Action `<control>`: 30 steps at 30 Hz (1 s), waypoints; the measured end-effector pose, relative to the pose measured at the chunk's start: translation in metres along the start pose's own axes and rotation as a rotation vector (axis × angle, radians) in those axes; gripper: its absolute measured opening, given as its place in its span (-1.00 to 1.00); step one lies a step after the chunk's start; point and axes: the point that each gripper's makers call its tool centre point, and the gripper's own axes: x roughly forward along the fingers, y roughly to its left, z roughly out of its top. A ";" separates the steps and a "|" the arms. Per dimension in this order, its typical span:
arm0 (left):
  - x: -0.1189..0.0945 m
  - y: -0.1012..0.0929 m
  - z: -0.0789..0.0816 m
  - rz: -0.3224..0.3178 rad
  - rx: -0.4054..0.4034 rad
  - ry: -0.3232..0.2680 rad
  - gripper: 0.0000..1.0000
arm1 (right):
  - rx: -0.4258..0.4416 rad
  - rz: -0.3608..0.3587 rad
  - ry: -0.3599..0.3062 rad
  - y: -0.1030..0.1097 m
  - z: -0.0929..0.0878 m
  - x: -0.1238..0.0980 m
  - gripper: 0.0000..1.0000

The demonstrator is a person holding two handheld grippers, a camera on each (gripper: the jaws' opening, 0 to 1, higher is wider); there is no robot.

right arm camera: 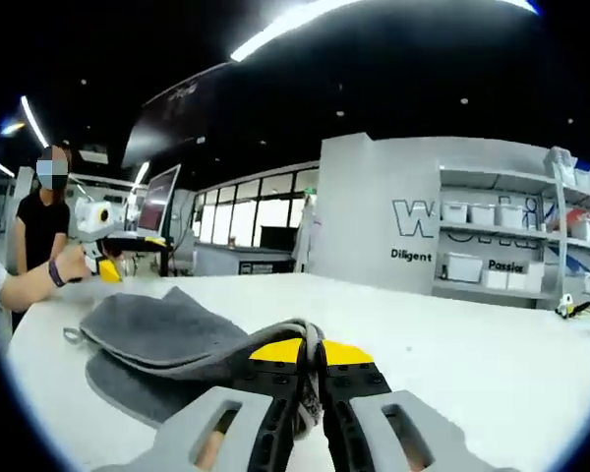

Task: Open the folded towel by lifting each exposed corner and separating the folded layers until the towel lies flat within the target outline without major curled edges

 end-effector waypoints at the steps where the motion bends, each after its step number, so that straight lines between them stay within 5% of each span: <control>1: 0.000 0.000 0.000 -0.001 -0.001 -0.001 0.91 | 0.006 -0.004 0.015 -0.002 -0.004 0.001 -0.97; 13: -0.001 0.002 0.000 0.008 0.001 0.001 0.90 | 0.115 -0.063 0.209 -0.025 -0.059 0.004 -0.97; 25: -0.002 0.006 -0.001 0.015 -0.009 0.003 0.89 | 0.099 -0.116 0.298 -0.029 -0.073 -0.006 -0.98; 30: -0.002 0.008 -0.002 0.019 -0.010 0.008 0.89 | 0.168 -0.113 0.347 -0.033 -0.082 -0.011 -0.98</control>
